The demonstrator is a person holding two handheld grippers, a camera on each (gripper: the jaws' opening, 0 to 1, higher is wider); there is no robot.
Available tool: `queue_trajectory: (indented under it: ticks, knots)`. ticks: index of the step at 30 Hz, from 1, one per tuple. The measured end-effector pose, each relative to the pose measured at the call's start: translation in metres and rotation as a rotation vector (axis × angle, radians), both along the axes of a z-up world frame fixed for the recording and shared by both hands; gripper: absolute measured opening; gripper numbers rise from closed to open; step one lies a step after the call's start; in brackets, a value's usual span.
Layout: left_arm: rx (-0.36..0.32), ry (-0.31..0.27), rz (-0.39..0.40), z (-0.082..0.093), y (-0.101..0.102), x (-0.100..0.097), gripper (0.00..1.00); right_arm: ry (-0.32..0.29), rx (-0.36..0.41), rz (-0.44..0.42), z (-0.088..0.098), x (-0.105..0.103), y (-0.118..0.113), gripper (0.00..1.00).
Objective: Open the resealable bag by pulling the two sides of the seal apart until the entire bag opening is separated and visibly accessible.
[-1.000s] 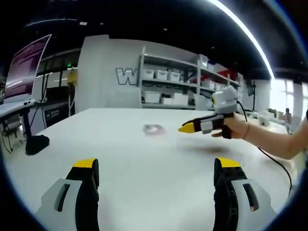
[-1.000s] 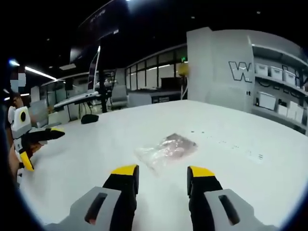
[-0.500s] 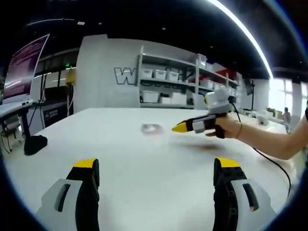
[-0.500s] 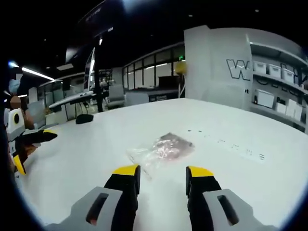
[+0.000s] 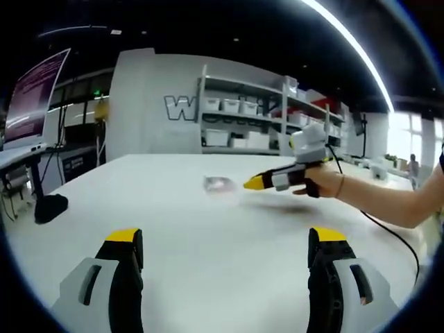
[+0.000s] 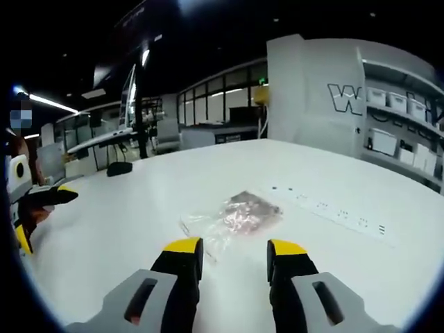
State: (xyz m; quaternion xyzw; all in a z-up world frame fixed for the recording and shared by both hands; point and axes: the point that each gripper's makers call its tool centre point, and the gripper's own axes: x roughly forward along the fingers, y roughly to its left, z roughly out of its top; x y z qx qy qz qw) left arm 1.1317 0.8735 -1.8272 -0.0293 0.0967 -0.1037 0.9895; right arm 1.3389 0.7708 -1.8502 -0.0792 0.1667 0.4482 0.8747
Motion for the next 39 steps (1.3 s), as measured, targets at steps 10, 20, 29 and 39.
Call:
queue_trajectory:
  ticks: [10, 20, 29, 39]
  knots:
    - [0.004, -0.005, -0.002, 0.003, 0.000, 0.001, 0.99, -0.007, -0.015, -0.010, -0.001, 0.009, 0.010, 0.35]
    - [0.002, -0.001, -0.009, 0.002, -0.002, 0.000, 0.99, -0.010, -0.057, -0.028, -0.008, 0.023, 0.012, 0.33]
    - [0.008, -0.005, 0.001, 0.004, 0.000, -0.003, 0.99, -0.010, -0.089, -0.023, -0.018, 0.022, 0.015, 0.32]
    - [0.005, -0.002, 0.002, 0.003, 0.000, -0.004, 0.99, -0.015, -0.102, -0.011, -0.020, 0.021, 0.020, 0.25]
